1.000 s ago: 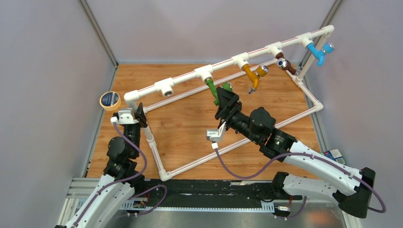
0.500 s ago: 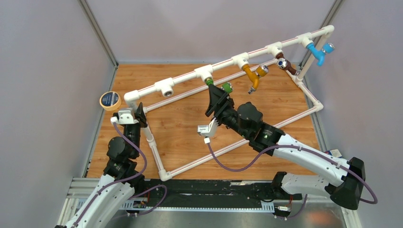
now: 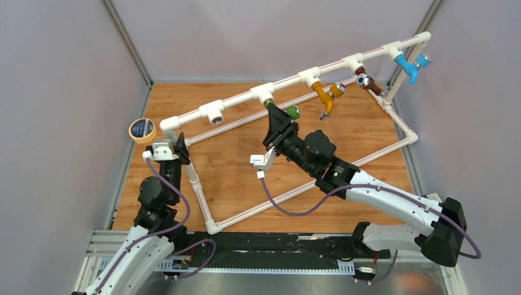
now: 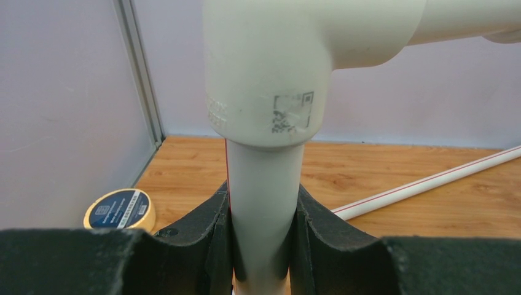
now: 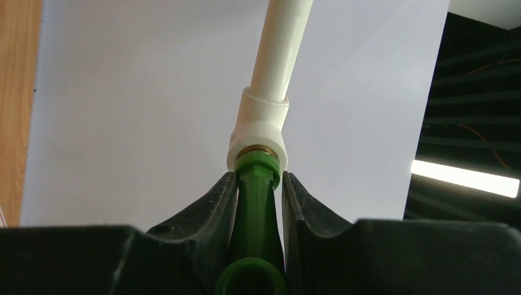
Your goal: Install the water faucets
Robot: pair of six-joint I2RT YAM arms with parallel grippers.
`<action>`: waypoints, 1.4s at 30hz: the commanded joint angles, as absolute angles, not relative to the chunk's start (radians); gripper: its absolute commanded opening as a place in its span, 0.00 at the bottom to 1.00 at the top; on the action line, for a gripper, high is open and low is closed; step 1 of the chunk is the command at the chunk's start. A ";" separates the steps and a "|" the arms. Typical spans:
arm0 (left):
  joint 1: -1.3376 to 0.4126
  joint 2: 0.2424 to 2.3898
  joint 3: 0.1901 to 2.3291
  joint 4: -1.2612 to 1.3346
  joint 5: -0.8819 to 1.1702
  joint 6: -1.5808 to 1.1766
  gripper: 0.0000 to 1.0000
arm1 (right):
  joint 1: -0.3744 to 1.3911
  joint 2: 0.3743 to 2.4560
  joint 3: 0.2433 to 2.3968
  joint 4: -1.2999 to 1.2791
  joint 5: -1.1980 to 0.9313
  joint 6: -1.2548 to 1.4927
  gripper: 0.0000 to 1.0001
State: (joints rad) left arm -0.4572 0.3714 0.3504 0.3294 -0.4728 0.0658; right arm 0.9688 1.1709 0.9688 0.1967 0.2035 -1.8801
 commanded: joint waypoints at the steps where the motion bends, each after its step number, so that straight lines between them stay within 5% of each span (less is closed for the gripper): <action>1: -0.456 0.353 0.347 0.301 -0.483 0.051 0.00 | 0.971 1.209 0.956 0.310 0.227 -1.674 0.00; 8: -0.457 0.350 0.345 0.299 -0.485 0.046 0.00 | 1.028 1.252 0.982 0.434 0.271 -1.118 0.00; 19: -0.457 0.348 0.347 0.298 -0.482 0.037 0.00 | 1.037 1.284 0.959 0.773 0.567 0.422 0.00; 24: -0.456 0.344 0.348 0.298 -0.482 0.034 0.00 | 1.040 1.284 0.977 0.551 0.779 1.079 0.00; 27: -0.456 0.344 0.347 0.298 -0.480 0.035 0.00 | 1.040 1.276 0.989 0.462 0.793 1.235 0.00; 29: -0.457 0.342 0.348 0.298 -0.483 0.035 0.00 | 1.042 1.258 0.983 0.468 0.790 1.188 0.16; 32: -0.457 0.344 0.347 0.298 -0.486 0.037 0.00 | 1.042 1.221 0.962 0.514 0.741 1.015 0.60; 36: -0.457 0.345 0.347 0.296 -0.486 0.038 0.00 | 1.042 1.134 0.888 0.638 0.608 0.789 1.00; 42: -0.457 0.354 0.348 0.295 -0.485 0.041 0.00 | 1.043 0.971 0.836 0.505 0.545 0.476 1.00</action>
State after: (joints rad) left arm -0.4519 0.3504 0.3504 0.3103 -0.4854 0.0654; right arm 1.0435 1.0725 0.8417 0.5625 0.6209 0.7418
